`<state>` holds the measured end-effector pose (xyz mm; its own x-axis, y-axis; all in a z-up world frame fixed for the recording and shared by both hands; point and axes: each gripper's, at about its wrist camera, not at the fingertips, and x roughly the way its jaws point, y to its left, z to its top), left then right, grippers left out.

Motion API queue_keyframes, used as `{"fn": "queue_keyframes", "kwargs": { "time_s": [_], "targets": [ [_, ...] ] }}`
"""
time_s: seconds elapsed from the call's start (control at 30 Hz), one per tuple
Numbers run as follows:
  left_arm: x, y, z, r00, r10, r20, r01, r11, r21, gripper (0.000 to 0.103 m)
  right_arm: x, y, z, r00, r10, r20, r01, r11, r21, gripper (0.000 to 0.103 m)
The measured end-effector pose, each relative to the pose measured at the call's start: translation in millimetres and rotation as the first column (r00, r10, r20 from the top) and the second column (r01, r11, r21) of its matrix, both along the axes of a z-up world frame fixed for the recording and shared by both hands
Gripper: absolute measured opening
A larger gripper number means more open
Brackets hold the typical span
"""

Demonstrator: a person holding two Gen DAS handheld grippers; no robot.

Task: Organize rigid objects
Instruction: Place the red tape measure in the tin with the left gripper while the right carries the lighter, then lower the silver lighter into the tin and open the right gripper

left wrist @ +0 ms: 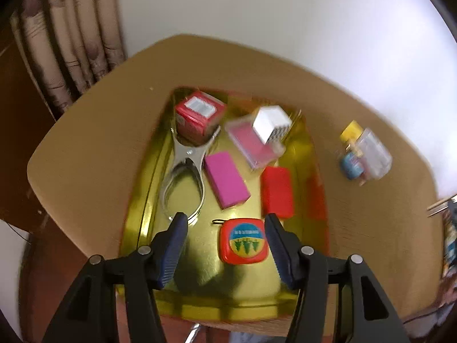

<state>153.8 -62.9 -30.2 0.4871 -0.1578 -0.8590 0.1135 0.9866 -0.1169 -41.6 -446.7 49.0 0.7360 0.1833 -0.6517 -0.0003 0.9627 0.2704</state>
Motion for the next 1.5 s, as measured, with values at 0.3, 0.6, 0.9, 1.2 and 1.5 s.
{"fn": "queue_keyframes", "kwargs": {
  "time_s": [0.3, 0.6, 0.9, 1.2, 1.5],
  "targets": [
    [-99, 61, 36, 0.943, 0.272, 0.191, -0.280, 0.960, 0.020, 0.057, 36, 117, 42, 0.960, 0.280, 0.016, -0.280, 0.956, 0.085, 0.027],
    [-110, 125, 19, 0.878, 0.451, 0.161, -0.454, 0.891, -0.022, 0.057, 84, 273, -3, 0.840, 0.531, -0.112, -0.522, 0.847, 0.099, 0.027],
    [-103, 122, 8, 0.905, 0.409, 0.120, -0.408, 0.912, -0.036, 0.057, 108, 342, -37, 0.781, 0.581, -0.228, -0.576, 0.812, 0.095, 0.028],
    [-102, 117, 6, 0.914, 0.390, 0.113, -0.392, 0.920, -0.007, 0.057, 117, 335, -21, 0.801, 0.567, -0.190, -0.544, 0.823, 0.162, 0.052],
    [-107, 102, 13, 0.928, 0.341, 0.152, -0.344, 0.939, -0.007, 0.057, 52, 150, -33, 0.991, 0.131, -0.006, -0.130, 0.975, -0.179, 0.063]
  ]
}}
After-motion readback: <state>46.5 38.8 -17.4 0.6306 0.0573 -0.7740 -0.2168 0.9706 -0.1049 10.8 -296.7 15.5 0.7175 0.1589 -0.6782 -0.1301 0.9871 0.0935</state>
